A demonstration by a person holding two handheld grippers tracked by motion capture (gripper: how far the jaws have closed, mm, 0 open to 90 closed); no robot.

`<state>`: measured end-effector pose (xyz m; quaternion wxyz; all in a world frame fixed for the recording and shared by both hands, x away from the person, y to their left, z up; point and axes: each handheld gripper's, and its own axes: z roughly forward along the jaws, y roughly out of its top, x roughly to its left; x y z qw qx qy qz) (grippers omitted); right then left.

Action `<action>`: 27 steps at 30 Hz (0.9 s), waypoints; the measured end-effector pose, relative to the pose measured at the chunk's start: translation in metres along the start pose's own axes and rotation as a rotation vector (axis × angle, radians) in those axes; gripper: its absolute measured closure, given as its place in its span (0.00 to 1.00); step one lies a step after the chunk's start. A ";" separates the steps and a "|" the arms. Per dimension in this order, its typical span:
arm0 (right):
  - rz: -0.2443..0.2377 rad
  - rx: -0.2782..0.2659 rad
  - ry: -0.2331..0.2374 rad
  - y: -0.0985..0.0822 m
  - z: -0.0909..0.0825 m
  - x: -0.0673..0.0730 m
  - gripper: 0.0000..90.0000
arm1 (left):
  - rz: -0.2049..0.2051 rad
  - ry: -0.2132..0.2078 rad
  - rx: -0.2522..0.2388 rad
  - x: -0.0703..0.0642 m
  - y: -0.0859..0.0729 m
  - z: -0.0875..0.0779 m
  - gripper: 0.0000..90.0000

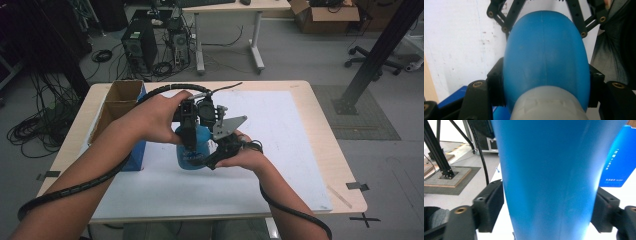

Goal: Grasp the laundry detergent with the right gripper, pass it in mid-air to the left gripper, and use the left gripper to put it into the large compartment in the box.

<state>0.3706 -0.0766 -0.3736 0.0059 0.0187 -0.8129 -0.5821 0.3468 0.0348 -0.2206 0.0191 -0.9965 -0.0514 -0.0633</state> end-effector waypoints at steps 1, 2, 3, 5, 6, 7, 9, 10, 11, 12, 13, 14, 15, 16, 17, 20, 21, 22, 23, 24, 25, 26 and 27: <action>-0.002 0.002 0.000 0.000 0.000 0.000 0.23 | -0.005 -0.001 0.001 0.001 0.000 0.000 0.42; 0.001 0.005 -0.001 0.001 -0.001 0.000 0.23 | -0.004 -0.001 0.001 0.001 -0.001 -0.001 0.42; 0.000 0.007 -0.003 0.001 -0.002 0.000 0.22 | -0.013 -0.004 0.005 0.001 -0.001 -0.002 0.42; -0.002 0.013 -0.004 0.002 -0.004 -0.001 0.21 | -0.013 -0.002 0.000 0.002 -0.002 -0.003 0.42; 0.001 0.015 -0.009 0.003 -0.005 -0.001 0.21 | -0.015 -0.003 0.000 0.002 -0.002 -0.003 0.42; 0.003 0.020 -0.011 0.003 -0.006 -0.001 0.20 | -0.022 -0.002 -0.006 0.002 -0.003 -0.003 0.42; 0.016 0.026 -0.010 0.003 -0.006 -0.001 0.16 | -0.025 -0.006 -0.004 0.003 -0.003 -0.004 0.42; 0.018 0.030 -0.011 0.002 -0.006 -0.002 0.16 | -0.027 -0.008 -0.009 0.003 -0.004 -0.004 0.42; 0.025 0.033 -0.010 0.002 -0.006 -0.002 0.15 | -0.026 -0.011 -0.002 0.004 -0.004 -0.004 0.42; 0.025 0.037 -0.013 0.002 -0.006 -0.002 0.14 | -0.029 -0.012 -0.003 0.004 -0.004 -0.004 0.42; 0.025 0.037 -0.013 0.002 -0.006 -0.002 0.14 | -0.030 -0.013 0.000 0.004 -0.004 -0.004 0.42; 0.028 0.037 -0.012 0.002 -0.006 -0.002 0.12 | -0.029 -0.012 0.000 0.004 -0.004 -0.004 0.42; 0.033 0.039 -0.010 0.002 -0.007 -0.002 0.11 | -0.029 -0.011 0.001 0.004 -0.005 -0.005 0.42; 0.033 0.040 -0.015 0.002 -0.007 -0.003 0.11 | -0.032 -0.012 0.001 0.004 -0.005 -0.005 0.42; 0.038 0.041 -0.012 0.002 -0.007 -0.003 0.10 | -0.029 -0.013 0.004 0.005 -0.005 -0.005 0.42; 0.038 0.047 -0.004 0.003 -0.010 -0.003 0.07 | -0.034 -0.010 -0.002 0.005 -0.006 -0.006 0.42; 0.034 0.052 0.002 0.003 -0.011 -0.004 0.06 | -0.034 -0.010 0.000 0.006 -0.006 -0.007 0.42; 0.030 0.052 0.003 0.004 -0.012 -0.004 0.03 | -0.040 -0.011 -0.003 0.006 -0.006 -0.007 0.42; 0.033 0.055 0.004 0.004 -0.013 -0.004 0.02 | -0.045 -0.012 -0.006 0.006 -0.007 -0.007 0.42; 0.030 0.058 0.007 0.005 -0.015 -0.004 0.01 | -0.052 -0.017 -0.005 0.007 -0.007 -0.008 0.42; 0.027 0.063 0.013 0.005 -0.017 -0.004 0.00 | -0.055 -0.018 -0.004 0.008 -0.007 -0.008 0.42; 0.027 0.063 0.016 0.005 -0.019 -0.004 0.00 | -0.059 -0.022 -0.003 0.008 -0.007 -0.008 0.42; 0.028 0.068 0.015 0.005 -0.020 -0.004 0.00 | -0.063 -0.022 -0.009 0.008 -0.007 -0.008 0.42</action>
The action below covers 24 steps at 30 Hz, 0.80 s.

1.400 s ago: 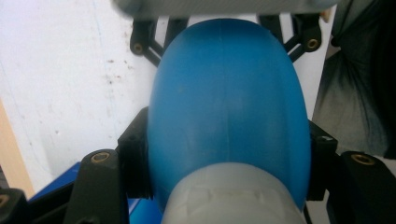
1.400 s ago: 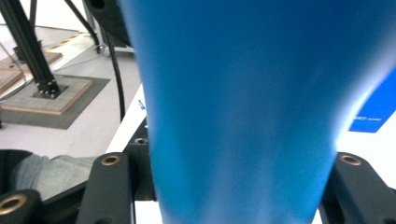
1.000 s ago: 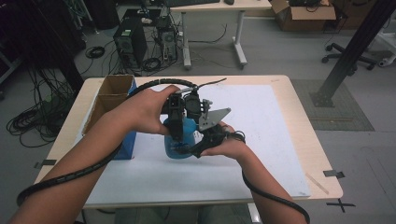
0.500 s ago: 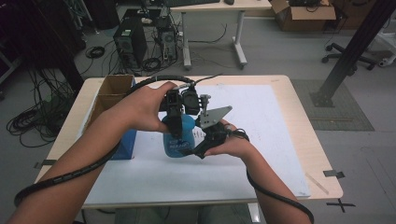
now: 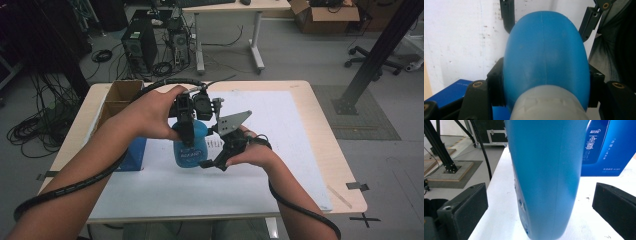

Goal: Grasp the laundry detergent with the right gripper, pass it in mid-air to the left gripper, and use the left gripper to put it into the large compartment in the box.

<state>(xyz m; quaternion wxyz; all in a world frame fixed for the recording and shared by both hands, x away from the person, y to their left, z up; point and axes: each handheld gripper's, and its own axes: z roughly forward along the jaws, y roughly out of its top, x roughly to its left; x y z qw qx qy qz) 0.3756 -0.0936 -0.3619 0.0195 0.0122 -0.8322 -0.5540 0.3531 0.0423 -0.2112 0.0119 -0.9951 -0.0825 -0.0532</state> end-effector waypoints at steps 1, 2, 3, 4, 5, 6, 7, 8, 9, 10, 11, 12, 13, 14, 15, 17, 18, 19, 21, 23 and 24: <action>0.008 0.011 -0.001 0.000 -0.002 0.000 0.00 | 0.000 -0.002 0.002 0.000 0.000 0.000 0.42; 0.008 0.017 -0.002 0.000 -0.003 0.000 0.00 | 0.000 -0.001 0.004 0.000 0.000 -0.001 0.42; 0.012 0.024 -0.004 -0.001 -0.005 -0.001 0.00 | -0.003 -0.002 0.007 0.000 0.000 -0.001 0.42; 0.016 0.037 -0.004 -0.001 -0.007 -0.001 0.00 | -0.005 -0.004 0.008 0.000 0.000 -0.001 0.42; 0.017 0.047 -0.006 -0.001 -0.009 -0.002 0.00 | -0.012 -0.008 0.006 0.000 0.000 -0.001 0.42; 0.021 0.056 -0.007 -0.001 -0.011 -0.003 0.00 | -0.012 -0.012 0.009 0.000 0.000 -0.002 0.42; 0.022 0.066 -0.011 0.000 -0.014 -0.003 0.00 | -0.010 -0.012 0.004 0.000 -0.001 -0.002 0.42; 0.024 0.078 -0.015 0.001 -0.017 -0.004 0.00 | -0.012 -0.015 0.006 0.000 -0.001 -0.003 0.42; 0.022 0.089 -0.018 0.001 -0.020 -0.005 0.00 | -0.015 -0.017 0.007 0.000 -0.001 -0.003 0.42; 0.021 0.099 -0.020 0.002 -0.023 -0.006 0.00 | -0.017 -0.017 0.007 0.001 -0.002 -0.004 0.42; 0.021 0.110 -0.025 0.003 -0.026 -0.007 0.00 | -0.024 -0.017 0.006 0.001 -0.002 -0.005 0.42; 0.019 0.123 -0.030 0.005 -0.030 -0.008 0.00 | -0.032 -0.016 0.007 0.001 -0.003 -0.006 0.42; 0.019 0.137 -0.038 0.006 -0.035 -0.008 0.00 | -0.037 -0.017 0.005 0.002 -0.004 -0.006 0.42; 0.018 0.147 -0.041 0.007 -0.037 -0.009 0.00 | -0.047 -0.014 0.006 0.002 -0.005 -0.007 0.42; 0.016 0.171 -0.045 0.008 -0.042 -0.009 0.00 | -0.052 -0.012 0.005 0.003 -0.006 -0.008 0.42; 0.014 0.196 -0.049 0.010 -0.048 -0.010 0.01 | -0.068 -0.010 0.007 0.004 -0.007 -0.009 0.42; 0.011 0.215 -0.053 0.011 -0.051 -0.010 0.01 | -0.078 -0.013 0.012 0.004 -0.007 -0.010 0.42; 0.006 0.232 -0.056 0.012 -0.054 -0.010 0.01 | -0.093 -0.016 0.012 0.005 -0.008 -0.011 0.42; -0.006 0.258 -0.066 0.014 -0.062 -0.010 0.02 | -0.126 -0.028 0.016 0.008 -0.010 -0.013 0.42; -0.004 0.276 -0.068 0.017 -0.068 -0.010 0.02 | -0.148 -0.029 0.012 0.009 -0.011 -0.014 0.42; -0.007 0.289 -0.068 0.018 -0.071 -0.010 0.02 | -0.152 -0.027 0.014 0.010 -0.011 -0.015 0.42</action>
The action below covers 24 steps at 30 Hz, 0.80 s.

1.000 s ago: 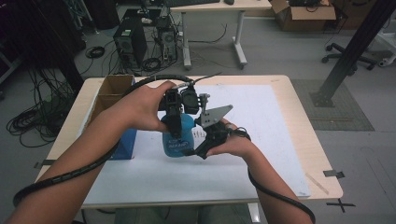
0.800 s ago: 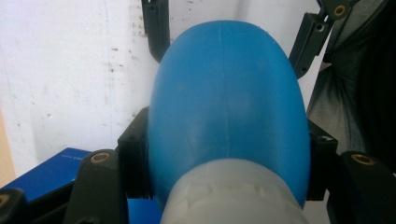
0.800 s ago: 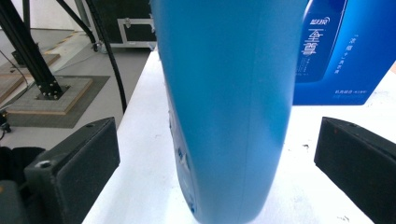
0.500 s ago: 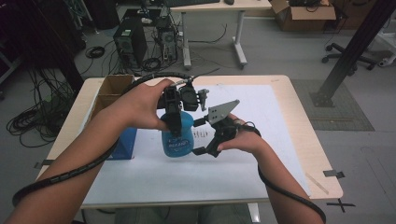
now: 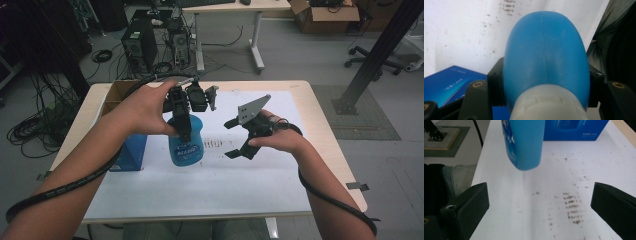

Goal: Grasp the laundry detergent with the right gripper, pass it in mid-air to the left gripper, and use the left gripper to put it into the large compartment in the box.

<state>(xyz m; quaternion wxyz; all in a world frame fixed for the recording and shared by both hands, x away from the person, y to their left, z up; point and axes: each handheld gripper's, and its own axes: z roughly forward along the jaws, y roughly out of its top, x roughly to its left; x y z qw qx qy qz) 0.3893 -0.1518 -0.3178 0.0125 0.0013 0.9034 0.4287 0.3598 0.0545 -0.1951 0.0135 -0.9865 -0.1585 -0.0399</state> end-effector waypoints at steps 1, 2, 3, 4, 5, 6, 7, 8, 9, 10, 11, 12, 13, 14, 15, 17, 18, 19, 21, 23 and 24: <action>0.000 0.013 -0.002 0.000 -0.003 0.000 0.02 | -0.009 0.000 0.001 0.001 0.000 -0.001 0.42; 0.000 0.027 -0.003 0.000 -0.006 0.000 0.02 | -0.018 0.001 0.003 0.002 -0.001 -0.002 0.42; 0.001 0.043 -0.003 0.000 -0.008 0.000 0.02 | -0.031 0.000 0.001 0.002 -0.001 -0.003 0.42; -0.002 0.058 -0.003 0.001 -0.010 -0.001 0.02 | -0.042 0.001 0.000 0.003 -0.002 -0.004 0.42; -0.004 0.072 -0.003 0.001 -0.013 -0.001 0.02 | -0.046 0.002 -0.002 0.004 -0.003 -0.006 0.42; 0.000 0.085 -0.005 0.000 -0.015 -0.002 0.02 | -0.054 0.000 0.001 0.005 -0.003 -0.007 0.42; 0.001 0.096 -0.008 0.000 -0.017 -0.002 0.02 | -0.063 0.000 0.001 0.005 -0.004 -0.008 0.42; 0.005 0.106 -0.009 0.000 -0.019 -0.003 0.02 | -0.071 -0.001 -0.002 0.006 -0.005 -0.009 0.42; 0.010 0.114 -0.008 0.000 -0.021 -0.003 0.02 | -0.083 -0.002 -0.003 0.007 -0.005 -0.010 0.42; 0.012 0.123 -0.005 -0.001 -0.023 -0.003 0.02 | -0.094 -0.004 -0.004 0.008 -0.006 -0.012 0.42; 0.015 0.133 -0.005 -0.001 -0.025 -0.004 0.02 | -0.103 -0.006 -0.005 0.008 -0.007 -0.013 0.42; 0.018 0.142 -0.003 -0.001 -0.026 -0.004 0.02 | -0.115 -0.007 -0.008 0.009 -0.008 -0.014 0.42; 0.017 0.152 -0.003 -0.002 -0.027 -0.005 0.02 | -0.125 -0.009 -0.010 0.010 -0.009 -0.015 0.42; 0.020 0.160 -0.004 -0.002 -0.029 -0.005 0.02 | -0.138 -0.009 -0.009 0.011 -0.010 -0.017 0.42; 0.023 0.169 -0.004 -0.002 -0.030 -0.006 0.02 | -0.154 -0.010 -0.009 0.012 -0.011 -0.018 0.42; 0.024 0.189 -0.001 -0.003 -0.031 -0.007 0.02 | -0.179 -0.007 -0.008 0.014 -0.014 -0.020 0.42; 0.026 0.196 -0.001 -0.003 -0.032 -0.008 0.02 | -0.184 -0.005 -0.007 0.015 -0.015 -0.021 0.42; 0.028 0.204 0.000 -0.003 -0.033 -0.008 0.02 | -0.204 -0.003 -0.009 0.015 -0.016 -0.022 0.42; 0.030 0.221 0.005 -0.002 -0.033 -0.010 0.02 | -0.228 0.003 -0.009 0.017 -0.018 -0.024 0.42; 0.031 0.245 0.007 -0.002 -0.034 -0.012 0.02 | -0.260 0.006 -0.007 0.019 -0.021 -0.026 0.42; 0.032 0.253 0.010 -0.001 -0.034 -0.013 0.03 | -0.278 0.008 -0.008 0.020 -0.023 -0.027 0.42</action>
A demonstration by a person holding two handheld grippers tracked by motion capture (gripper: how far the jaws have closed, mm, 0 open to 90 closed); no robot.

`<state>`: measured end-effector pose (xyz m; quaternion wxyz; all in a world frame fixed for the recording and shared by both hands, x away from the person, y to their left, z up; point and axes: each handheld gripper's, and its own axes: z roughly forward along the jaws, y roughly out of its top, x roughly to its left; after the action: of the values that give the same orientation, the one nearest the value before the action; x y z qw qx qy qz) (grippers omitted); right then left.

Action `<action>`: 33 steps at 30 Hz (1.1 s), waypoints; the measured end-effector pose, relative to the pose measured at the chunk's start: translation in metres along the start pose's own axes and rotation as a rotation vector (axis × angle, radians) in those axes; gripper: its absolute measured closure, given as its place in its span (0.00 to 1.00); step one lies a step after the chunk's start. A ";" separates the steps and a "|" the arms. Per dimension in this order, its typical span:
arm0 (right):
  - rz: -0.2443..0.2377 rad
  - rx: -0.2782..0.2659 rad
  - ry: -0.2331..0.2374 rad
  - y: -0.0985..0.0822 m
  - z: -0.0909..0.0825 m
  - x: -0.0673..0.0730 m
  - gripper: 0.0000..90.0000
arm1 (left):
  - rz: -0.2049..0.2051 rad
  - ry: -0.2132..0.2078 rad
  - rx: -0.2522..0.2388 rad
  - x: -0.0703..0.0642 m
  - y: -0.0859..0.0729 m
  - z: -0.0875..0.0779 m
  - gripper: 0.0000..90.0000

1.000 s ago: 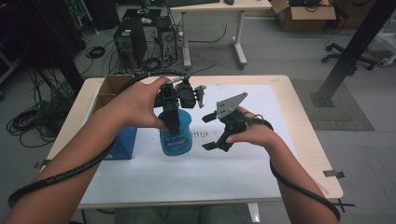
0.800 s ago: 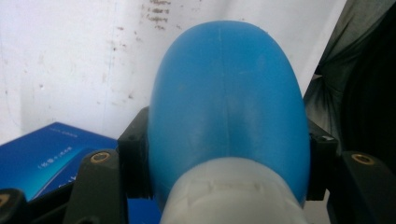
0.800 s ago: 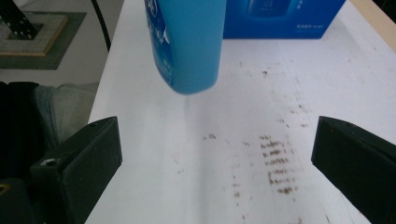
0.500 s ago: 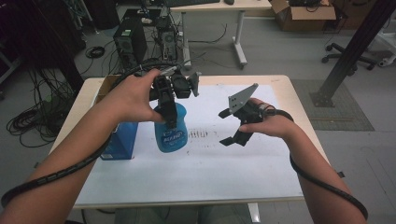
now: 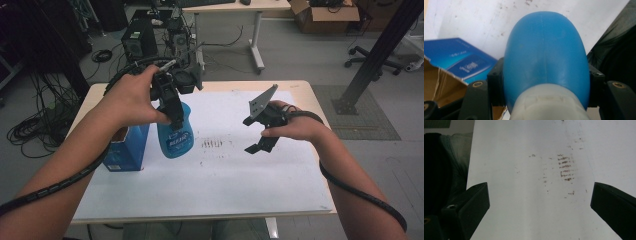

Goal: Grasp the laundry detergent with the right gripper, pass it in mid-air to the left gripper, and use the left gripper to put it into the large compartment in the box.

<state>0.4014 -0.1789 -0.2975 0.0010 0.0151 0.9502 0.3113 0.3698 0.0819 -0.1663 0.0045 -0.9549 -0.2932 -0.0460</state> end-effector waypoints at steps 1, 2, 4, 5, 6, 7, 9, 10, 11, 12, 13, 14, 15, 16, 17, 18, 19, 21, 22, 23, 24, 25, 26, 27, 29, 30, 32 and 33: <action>-0.001 0.010 0.005 0.000 0.000 -0.001 0.03 | -0.012 0.001 0.001 0.002 -0.001 -0.001 0.42; 0.003 0.024 0.009 0.001 -0.001 -0.002 0.03 | -0.030 0.001 -0.001 0.004 -0.003 -0.002 0.42; 0.000 0.043 0.014 0.001 -0.001 -0.004 0.03 | -0.072 0.000 -0.003 0.009 -0.006 -0.006 0.42; 0.000 0.057 0.016 0.001 -0.001 -0.005 0.03 | -0.097 0.000 -0.008 0.011 -0.008 -0.008 0.42; 0.000 0.071 0.019 0.001 -0.001 -0.007 0.03 | -0.113 -0.001 -0.010 0.013 -0.010 -0.009 0.42; 0.003 0.077 0.018 0.000 -0.001 -0.007 0.03 | -0.134 -0.001 -0.014 0.016 -0.011 -0.011 0.42; 0.006 0.099 0.024 0.000 -0.001 -0.009 0.03 | -0.171 -0.001 -0.017 0.022 -0.015 -0.016 0.42; 0.008 0.105 0.027 -0.001 -0.001 -0.010 0.03 | -0.190 0.000 -0.022 0.024 -0.016 -0.017 0.42; 0.010 0.110 0.030 -0.001 -0.001 -0.011 0.03 | -0.207 0.000 -0.020 0.027 -0.017 -0.020 0.42; 0.012 0.120 0.032 -0.001 -0.001 -0.011 0.03 | -0.230 -0.001 -0.022 0.030 -0.018 -0.023 0.42; 0.013 0.133 0.046 -0.002 -0.001 -0.012 0.03 | -0.245 -0.003 -0.017 0.032 -0.019 -0.025 0.42; 0.013 0.139 0.055 -0.003 0.000 -0.013 0.04 | -0.273 -0.004 -0.022 0.035 -0.020 -0.027 0.42; 0.014 0.142 0.058 -0.003 0.000 -0.014 0.03 | -0.310 -0.006 -0.024 0.039 -0.022 -0.030 0.42; 0.017 0.150 0.056 -0.004 0.000 -0.015 0.03 | -0.335 -0.009 -0.019 0.043 -0.023 -0.033 0.42; 0.018 0.153 0.061 -0.004 0.000 -0.015 0.03 | -0.350 -0.008 -0.018 0.046 -0.025 -0.035 0.42; 0.020 0.153 0.064 -0.005 0.000 -0.016 0.04 | -0.370 -0.007 -0.012 0.050 -0.026 -0.038 0.42; 0.025 0.158 0.064 -0.005 -0.001 -0.017 0.03 | -0.389 -0.004 -0.013 0.053 -0.028 -0.040 0.42; 0.030 0.164 0.068 -0.006 -0.001 -0.018 0.03 | -0.424 0.004 -0.015 0.060 -0.031 -0.045 0.42; 0.028 0.163 0.069 -0.006 -0.001 -0.019 0.03 | -0.453 0.005 -0.020 0.064 -0.033 -0.048 0.42; 0.028 0.166 0.068 -0.006 -0.002 -0.020 0.03 | -0.466 0.005 -0.021 0.067 -0.035 -0.050 0.42; 0.030 0.162 0.068 -0.006 -0.002 -0.020 0.03 | -0.482 0.006 -0.021 0.070 -0.037 -0.053 0.42; 0.031 0.163 0.074 -0.006 -0.003 -0.021 0.03 | -0.500 0.004 -0.022 0.074 -0.039 -0.055 0.42; 0.031 0.163 0.074 -0.006 -0.003 -0.021 0.03 | -0.514 0.003 -0.025 0.077 -0.041 -0.057 0.42; 0.033 0.167 0.073 -0.006 -0.003 -0.022 0.03 | -0.531 0.001 -0.024 0.080 -0.043 -0.059 0.42; 0.031 0.165 0.074 -0.006 -0.004 -0.023 0.03 | -0.564 0.000 -0.022 0.086 -0.047 -0.064 0.42; 0.035 0.168 0.079 -0.006 -0.004 -0.023 0.03 | -0.578 0.004 -0.024 0.088 -0.049 -0.067 0.42; 0.037 0.170 0.081 -0.006 -0.004 -0.024 0.03 | -0.601 0.009 -0.025 0.092 -0.052 -0.071 0.42; 0.037 0.172 0.081 -0.006 -0.003 -0.024 0.03 | -0.618 0.015 -0.028 0.094 -0.054 -0.075 0.42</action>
<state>0.4253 -0.1867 -0.2986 -0.0444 0.0199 0.9723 0.2288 0.4111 0.1764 -0.0844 -0.0207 -0.8202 -0.5690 -0.0562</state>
